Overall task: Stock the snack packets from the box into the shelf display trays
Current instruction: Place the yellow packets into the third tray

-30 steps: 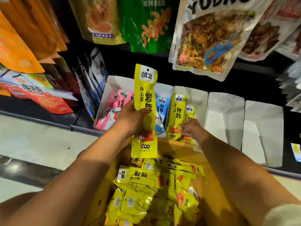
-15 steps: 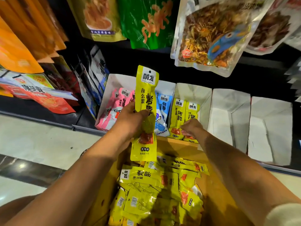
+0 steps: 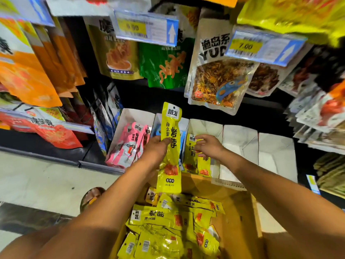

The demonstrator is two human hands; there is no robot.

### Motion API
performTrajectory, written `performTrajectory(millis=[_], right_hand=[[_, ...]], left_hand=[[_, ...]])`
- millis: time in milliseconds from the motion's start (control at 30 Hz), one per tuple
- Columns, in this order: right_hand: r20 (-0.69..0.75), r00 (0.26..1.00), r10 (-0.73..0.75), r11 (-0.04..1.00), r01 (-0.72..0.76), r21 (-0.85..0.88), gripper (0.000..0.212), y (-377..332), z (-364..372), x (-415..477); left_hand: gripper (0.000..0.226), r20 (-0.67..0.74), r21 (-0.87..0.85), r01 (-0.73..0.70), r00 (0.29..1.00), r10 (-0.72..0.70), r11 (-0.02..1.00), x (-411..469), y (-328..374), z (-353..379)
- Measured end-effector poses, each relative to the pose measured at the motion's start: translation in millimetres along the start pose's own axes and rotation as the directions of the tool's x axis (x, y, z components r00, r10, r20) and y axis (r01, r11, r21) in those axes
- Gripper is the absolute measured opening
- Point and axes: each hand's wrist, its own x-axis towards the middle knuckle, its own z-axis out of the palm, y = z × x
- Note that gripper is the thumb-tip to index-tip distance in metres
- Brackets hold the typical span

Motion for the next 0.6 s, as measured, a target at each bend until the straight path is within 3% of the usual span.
performTrajectory(millis=[67, 133, 167, 233, 300, 467, 600], right_hand=[[0.001, 0.995, -0.103, 0.995, 0.103, -0.009, 0.038, -20.4, 0.3, -24.1], [-0.004, 0.98, -0.201, 0.979, 0.2, -0.04, 0.038, -38.1, 3.7, -51.2], [-0.005, 0.971, -0.24, 0.969, 0.239, -0.064, 0.039, -46.0, 6.2, -65.8], [0.0, 0.951, -0.308, 0.945, 0.305, -0.119, 0.05, -57.4, 13.2, -90.7], [0.003, 0.937, -0.35, 0.921, 0.345, -0.18, 0.066, -63.5, 21.6, -109.5], [-0.076, 0.939, -0.336, 0.863, 0.275, -0.424, 0.089, -61.1, 40.5, -123.0], [-0.141, 0.936, -0.323, 0.84, 0.215, -0.499, 0.086, -52.5, 40.9, -116.9]], left_hand=[[0.036, -0.01, -0.026, 0.051, 0.999, -0.051, 0.998, -5.4, 3.3, 4.7], [0.071, 0.02, -0.075, 0.102, 0.995, -0.101, 0.992, -3.7, 1.3, 7.5], [0.073, 0.044, -0.111, 0.119, 0.992, -0.115, 0.987, -3.2, 0.9, 7.8], [0.055, 0.064, -0.172, 0.104, 0.993, -0.095, 0.98, -6.5, 2.1, 9.5], [0.057, 0.078, -0.218, 0.093, 0.994, -0.078, 0.971, -3.9, -1.4, 12.3], [0.064, 0.173, -0.221, 0.104, 0.983, -0.066, 0.97, -7.1, -7.8, 17.5], [0.069, 0.282, -0.131, 0.126, 0.956, -0.084, 0.983, -12.0, -14.8, 18.8]])
